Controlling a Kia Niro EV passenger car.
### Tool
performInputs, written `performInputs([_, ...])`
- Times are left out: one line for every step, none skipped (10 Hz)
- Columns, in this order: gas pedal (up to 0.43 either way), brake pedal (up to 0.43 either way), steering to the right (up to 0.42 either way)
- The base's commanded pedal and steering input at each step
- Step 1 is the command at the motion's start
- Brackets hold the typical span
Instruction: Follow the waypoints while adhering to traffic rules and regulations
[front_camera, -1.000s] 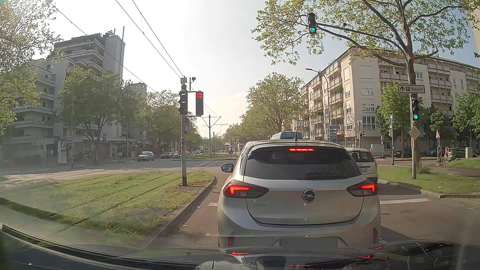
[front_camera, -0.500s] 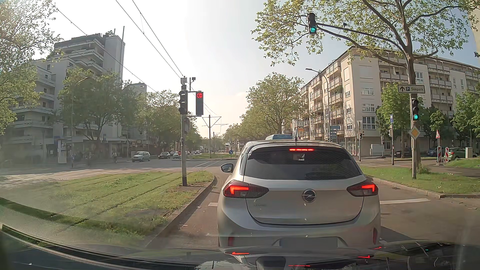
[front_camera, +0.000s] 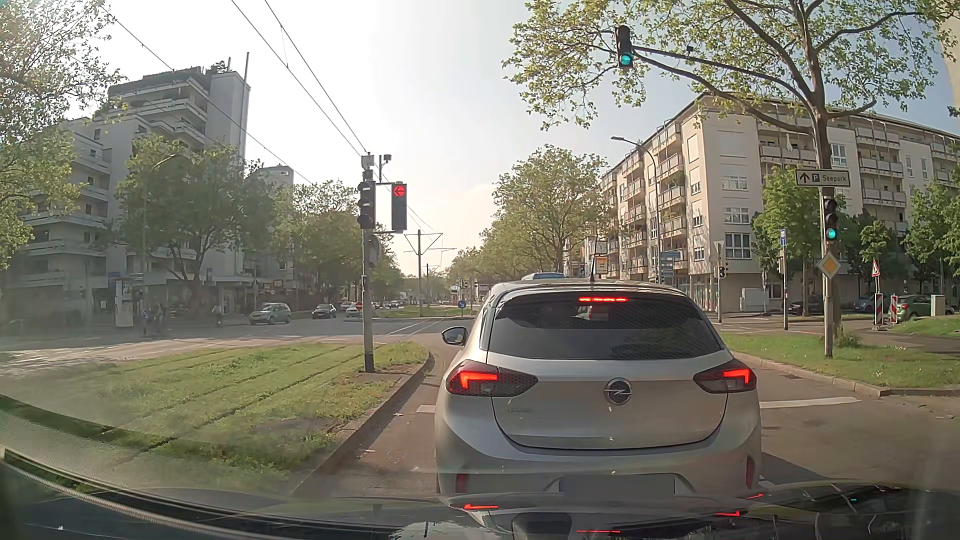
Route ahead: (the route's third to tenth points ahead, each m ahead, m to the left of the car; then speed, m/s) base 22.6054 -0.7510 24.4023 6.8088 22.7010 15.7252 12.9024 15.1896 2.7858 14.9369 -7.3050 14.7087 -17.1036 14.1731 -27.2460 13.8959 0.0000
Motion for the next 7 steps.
performInputs([0.000,0.238,0.002])
performInputs([0.000,0.238,0.002])
performInputs([0.000,0.238,0.002])
performInputs([0.000,0.238,0.002])
performInputs([0.000,0.238,0.002])
performInputs([0.000,0.238,0.002])
performInputs([0.000,0.238,0.002])
